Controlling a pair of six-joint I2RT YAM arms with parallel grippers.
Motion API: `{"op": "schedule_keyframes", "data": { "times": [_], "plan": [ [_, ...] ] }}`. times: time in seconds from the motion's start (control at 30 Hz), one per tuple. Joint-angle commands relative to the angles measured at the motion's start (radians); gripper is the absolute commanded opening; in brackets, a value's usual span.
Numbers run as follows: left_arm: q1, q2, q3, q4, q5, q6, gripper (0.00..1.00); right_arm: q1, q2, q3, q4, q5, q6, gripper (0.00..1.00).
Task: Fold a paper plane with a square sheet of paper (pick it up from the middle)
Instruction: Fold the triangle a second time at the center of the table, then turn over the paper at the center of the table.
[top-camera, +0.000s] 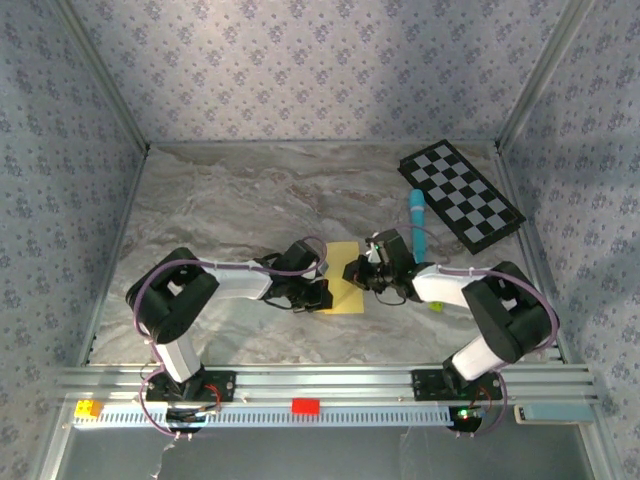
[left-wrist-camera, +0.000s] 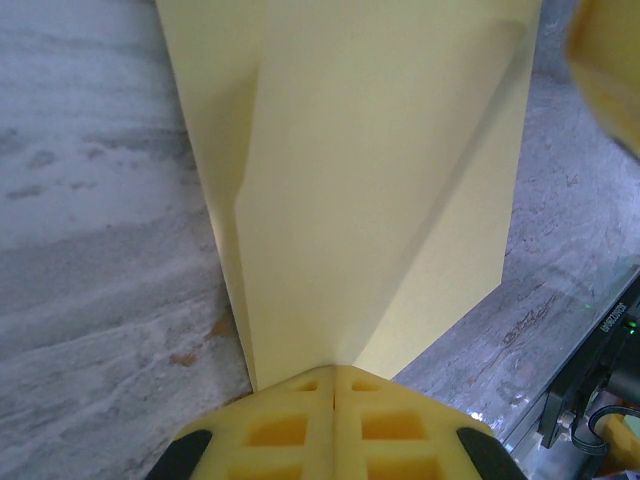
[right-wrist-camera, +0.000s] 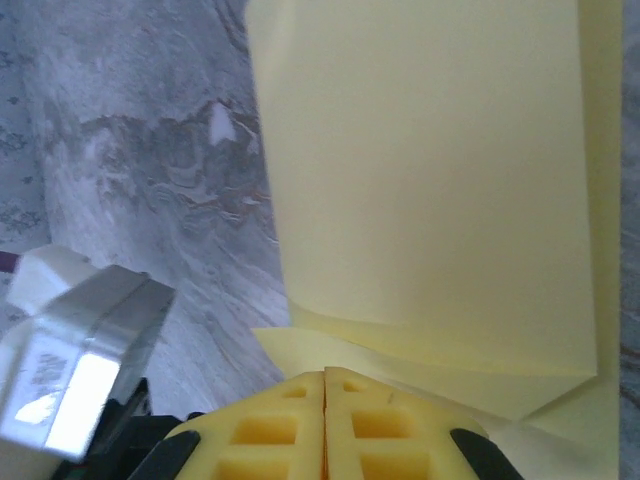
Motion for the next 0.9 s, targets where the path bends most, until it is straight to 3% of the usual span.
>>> {"op": "schedule_keyframes", "data": {
  "times": [0.0, 0.3, 0.87],
  "plan": [
    [-0.003, 0.0, -0.013, -0.023, -0.021, -0.005, 0.04, 0.002, 0.054, 0.0, -0.037, 0.022, -0.003, 0.06],
    [-0.004, -0.085, -0.008, -0.072, -0.03, 0.013, 0.1, -0.024, 0.124, -0.035, -0.018, 0.051, 0.019, 0.02],
    [-0.001, -0.015, -0.023, -0.12, -0.046, -0.013, 0.06, -0.025, 0.12, -0.031, -0.023, 0.047, 0.007, 0.02]
  ]
}}
